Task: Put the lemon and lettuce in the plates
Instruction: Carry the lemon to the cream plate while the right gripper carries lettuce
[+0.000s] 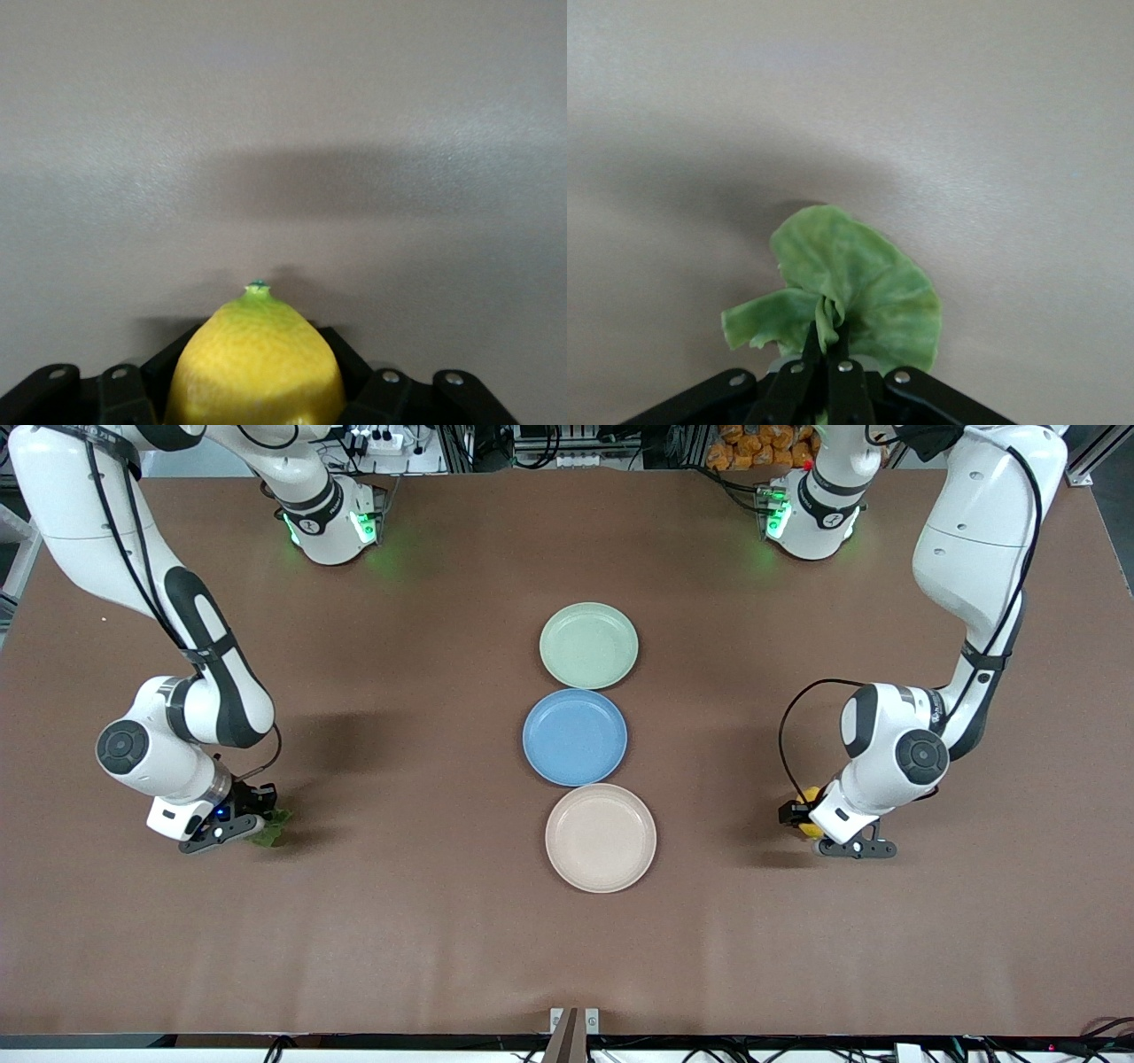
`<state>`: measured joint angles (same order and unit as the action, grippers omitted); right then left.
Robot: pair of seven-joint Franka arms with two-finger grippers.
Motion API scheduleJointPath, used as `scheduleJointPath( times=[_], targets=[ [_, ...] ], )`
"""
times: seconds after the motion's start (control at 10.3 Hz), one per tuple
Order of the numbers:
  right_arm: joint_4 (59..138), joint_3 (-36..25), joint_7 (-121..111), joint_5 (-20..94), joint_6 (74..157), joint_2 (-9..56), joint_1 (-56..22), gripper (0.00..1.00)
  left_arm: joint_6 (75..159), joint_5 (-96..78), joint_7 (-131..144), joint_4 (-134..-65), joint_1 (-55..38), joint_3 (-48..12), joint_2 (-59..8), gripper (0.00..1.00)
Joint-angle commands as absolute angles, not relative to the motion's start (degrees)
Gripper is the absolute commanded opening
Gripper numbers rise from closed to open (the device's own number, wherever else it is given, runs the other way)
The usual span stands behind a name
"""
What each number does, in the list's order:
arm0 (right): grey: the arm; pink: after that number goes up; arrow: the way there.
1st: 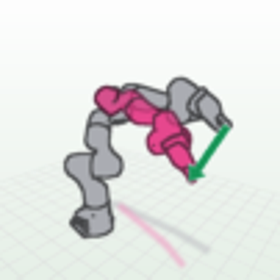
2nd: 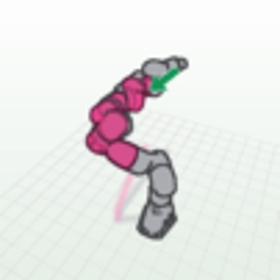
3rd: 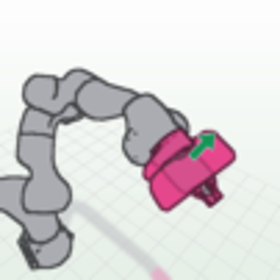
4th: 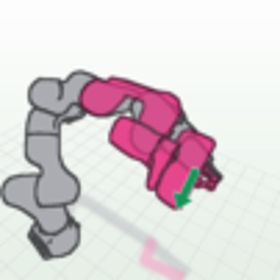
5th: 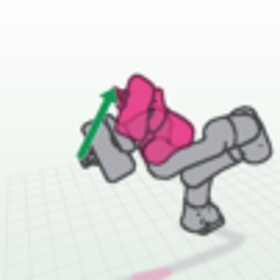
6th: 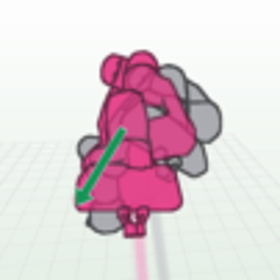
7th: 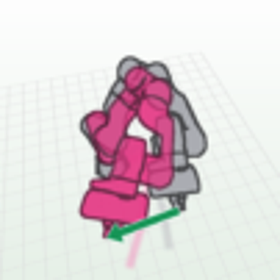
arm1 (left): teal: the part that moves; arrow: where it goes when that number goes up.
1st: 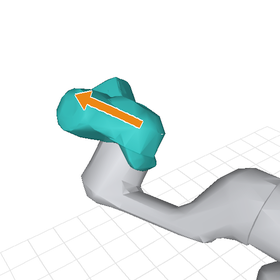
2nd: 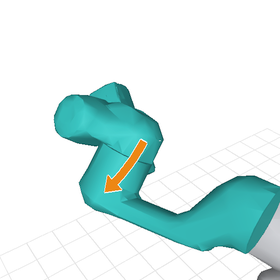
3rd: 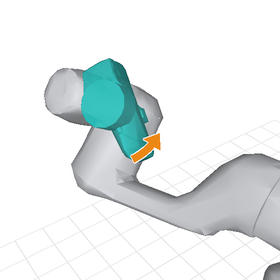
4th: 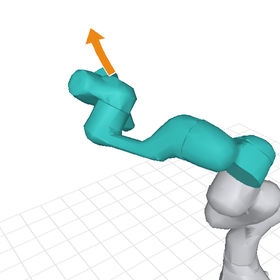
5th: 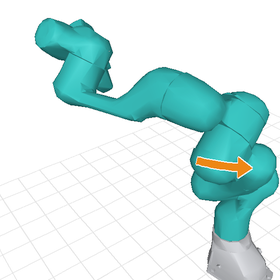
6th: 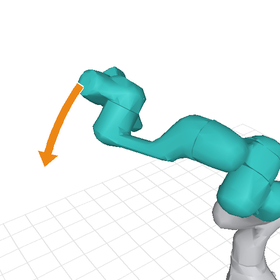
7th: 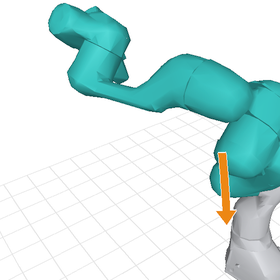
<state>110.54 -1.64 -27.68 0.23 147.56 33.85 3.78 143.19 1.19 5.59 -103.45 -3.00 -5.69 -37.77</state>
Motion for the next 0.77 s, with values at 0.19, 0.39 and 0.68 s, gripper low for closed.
scheduleJointPath(
  times=[0.19,0.39,0.68],
  targets=[
    [114.59,-0.97,-26.12,0.70,143.09,26.03,3.79,0.02,133.78,2.46,5.36,-96.61,-3.25,-6.32,-35.60,0.46],
    [115.66,-0.79,-18.14,0.62,141.17,23.57,-1.03,0.02,131.76,1.94,5.45,-93.36,-3.69,-7.73,-35.51,0.46],
    [115.58,-0.79,-4.88,0.62,134.93,20.66,-9.29,0.03,130.61,1.67,8.68,-89.66,-6.93,-8.61,-35.51,0.43]
  ],
)
